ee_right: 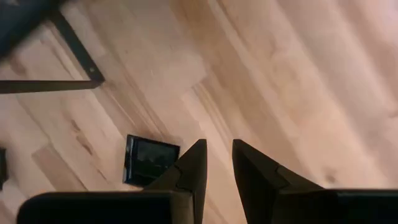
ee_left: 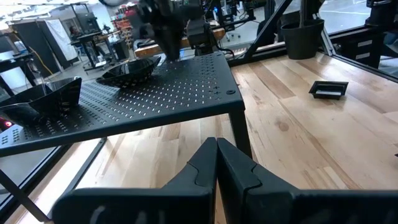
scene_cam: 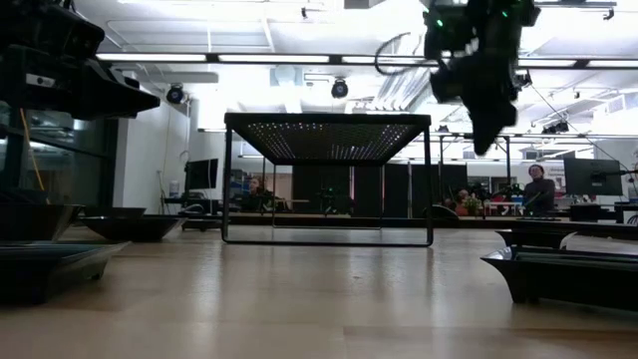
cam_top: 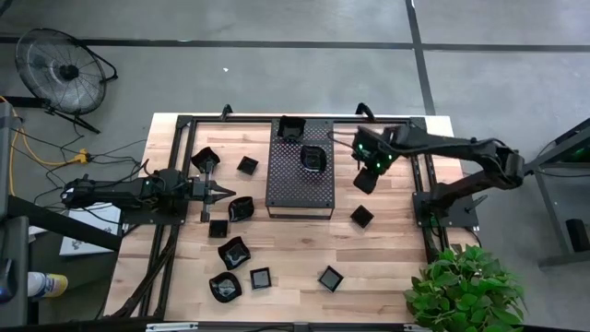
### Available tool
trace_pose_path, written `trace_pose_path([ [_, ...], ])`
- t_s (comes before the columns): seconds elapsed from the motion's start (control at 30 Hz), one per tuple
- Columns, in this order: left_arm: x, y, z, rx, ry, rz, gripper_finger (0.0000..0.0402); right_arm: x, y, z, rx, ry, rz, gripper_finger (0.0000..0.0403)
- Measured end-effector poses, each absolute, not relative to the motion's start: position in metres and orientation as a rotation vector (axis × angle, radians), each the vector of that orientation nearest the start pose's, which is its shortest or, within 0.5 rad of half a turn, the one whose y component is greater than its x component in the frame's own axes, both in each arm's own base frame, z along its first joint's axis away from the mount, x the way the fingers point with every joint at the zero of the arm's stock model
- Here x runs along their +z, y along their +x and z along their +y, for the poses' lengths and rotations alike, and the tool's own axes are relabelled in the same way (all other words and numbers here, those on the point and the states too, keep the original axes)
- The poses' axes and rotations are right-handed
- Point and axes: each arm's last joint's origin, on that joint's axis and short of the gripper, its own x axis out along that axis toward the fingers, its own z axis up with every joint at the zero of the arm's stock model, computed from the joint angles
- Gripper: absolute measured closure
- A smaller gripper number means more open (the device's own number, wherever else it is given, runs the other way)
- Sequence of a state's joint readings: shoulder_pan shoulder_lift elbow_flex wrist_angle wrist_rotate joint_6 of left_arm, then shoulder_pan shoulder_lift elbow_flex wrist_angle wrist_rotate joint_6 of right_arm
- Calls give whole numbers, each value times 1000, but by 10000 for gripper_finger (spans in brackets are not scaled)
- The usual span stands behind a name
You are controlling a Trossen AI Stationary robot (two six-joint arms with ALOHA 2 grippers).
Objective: Pick & Place Mini shaped plates
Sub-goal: Put the black square plate on the shelf
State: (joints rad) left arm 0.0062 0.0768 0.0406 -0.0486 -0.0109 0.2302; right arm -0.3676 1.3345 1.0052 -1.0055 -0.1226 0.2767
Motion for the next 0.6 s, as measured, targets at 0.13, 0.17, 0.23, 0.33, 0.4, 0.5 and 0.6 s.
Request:
trace_pose_path([
  [0.13,167,100,1,7,230,86,400,208,208,-67,-392,635,1313,331],
  [0.17,167,100,1,7,230,86,400,200,205,-64,-387,653,1326,331],
  [0.23,167,100,1,8,230,86,400,186,200,-59,-383,679,1350,331],
  [0.33,167,100,1,7,230,86,400,171,193,-54,-370,712,1376,331],
  [0.4,167,100,1,7,230,86,400,164,192,-52,-332,740,1364,331],
  [0.5,167,100,1,7,230,86,400,158,194,-51,-291,779,1315,331],
  [0.6,167,100,1,7,230,86,400,154,194,-51,-274,783,1290,331],
])
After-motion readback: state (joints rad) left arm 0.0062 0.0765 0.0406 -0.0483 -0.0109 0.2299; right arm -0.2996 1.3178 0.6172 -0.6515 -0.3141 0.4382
